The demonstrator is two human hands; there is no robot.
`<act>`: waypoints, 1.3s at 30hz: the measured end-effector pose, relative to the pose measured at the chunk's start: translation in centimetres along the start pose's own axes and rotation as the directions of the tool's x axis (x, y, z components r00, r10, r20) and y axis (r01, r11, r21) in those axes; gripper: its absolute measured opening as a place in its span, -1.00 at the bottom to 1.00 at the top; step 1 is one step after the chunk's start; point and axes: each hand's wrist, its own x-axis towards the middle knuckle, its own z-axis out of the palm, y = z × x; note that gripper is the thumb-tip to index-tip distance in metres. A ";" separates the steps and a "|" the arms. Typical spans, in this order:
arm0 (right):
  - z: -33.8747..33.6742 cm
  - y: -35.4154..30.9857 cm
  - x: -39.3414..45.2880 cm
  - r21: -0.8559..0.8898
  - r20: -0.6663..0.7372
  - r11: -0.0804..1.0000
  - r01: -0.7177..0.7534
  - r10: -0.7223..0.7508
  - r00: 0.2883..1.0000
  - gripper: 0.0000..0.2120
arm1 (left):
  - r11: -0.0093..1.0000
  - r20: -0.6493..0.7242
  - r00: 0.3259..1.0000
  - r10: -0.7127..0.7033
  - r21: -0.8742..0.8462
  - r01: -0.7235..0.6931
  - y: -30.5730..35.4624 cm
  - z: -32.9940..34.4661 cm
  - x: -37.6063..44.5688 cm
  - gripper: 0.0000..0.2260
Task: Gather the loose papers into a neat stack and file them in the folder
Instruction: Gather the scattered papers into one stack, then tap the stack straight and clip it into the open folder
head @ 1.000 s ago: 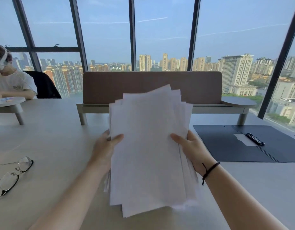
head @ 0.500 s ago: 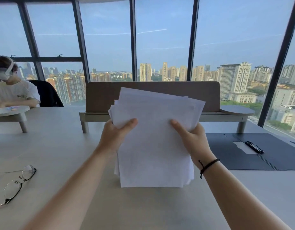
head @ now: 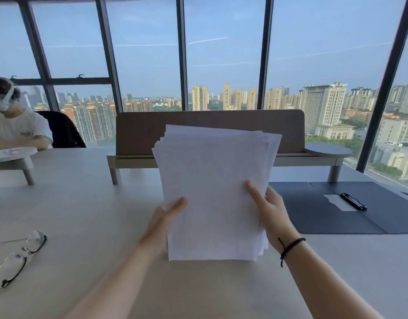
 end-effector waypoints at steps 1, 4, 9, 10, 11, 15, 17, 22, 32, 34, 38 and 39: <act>0.0 1.1 -0.5 -0.021 -0.013 0.999 -0.028 0.028 1.000 -0.57 | 0.999 -0.030 0.999 -0.038 0.013 0.038 -1.8 0.1 -0.4 -0.39; 0.0 4.0 -1.8 -0.062 -0.045 0.993 -0.096 0.093 0.995 -0.58 | 0.995 -0.091 0.995 -0.035 0.086 0.043 -4.4 0.3 -0.9 -0.43; -0.3 6.3 -2.3 -0.102 -0.071 0.989 -0.106 0.099 0.993 -0.70 | 0.989 -0.073 0.997 0.013 0.151 -0.002 -4.1 -0.4 -0.1 -0.43; -0.2 6.4 -2.4 -0.103 -0.075 0.990 -0.099 0.091 0.993 -0.76 | 0.988 -0.076 0.997 0.019 0.153 -0.007 -4.2 -0.6 -0.2 -0.44; 0.0 6.5 -2.5 -0.107 -0.081 0.990 -0.087 0.078 0.994 -0.82 | 0.988 -0.084 0.996 0.026 0.155 -0.013 -4.5 -0.5 -0.3 -0.46; 1.3 7.2 -2.9 -0.164 -0.122 0.985 -0.049 0.029 0.992 -0.85 | 0.989 -0.133 0.990 0.043 0.149 -0.023 -5.5 1.0 -1.2 -0.65; 1.7 7.6 -3.2 -0.202 -0.135 0.978 -0.046 0.018 0.991 -0.80 | 0.977 -0.177 0.981 0.074 0.208 -0.036 -5.4 1.0 -1.3 -0.70; 1.0 7.4 -2.9 -0.256 -0.099 0.966 -0.028 0.003 0.995 -0.85 | 0.930 -0.168 0.975 0.145 0.359 -0.077 -4.8 -0.7 -1.5 -0.94; 2.7 0.1 -1.1 -0.075 -0.039 0.996 0.054 -0.057 0.998 -0.83 | 0.912 -0.166 0.947 0.273 0.359 -0.200 -1.5 0.2 -2.1 -0.74; 2.9 -0.7 -0.9 -0.035 -0.020 0.997 0.073 -0.074 0.997 -0.87 | 0.942 -0.141 0.959 0.244 0.270 -0.200 -0.6 0.1 -2.3 -0.84; 2.5 -1.6 -0.9 0.012 0.012 0.997 0.070 -0.071 0.997 -0.81 | 0.970 0.019 0.981 0.195 0.146 -0.196 2.0 -1.0 -2.2 -0.73; 2.3 -1.8 -0.9 0.029 0.026 0.998 0.063 -0.064 0.998 -0.75 | 0.970 0.064 0.977 0.203 0.127 -0.209 2.9 -1.3 -2.0 -0.61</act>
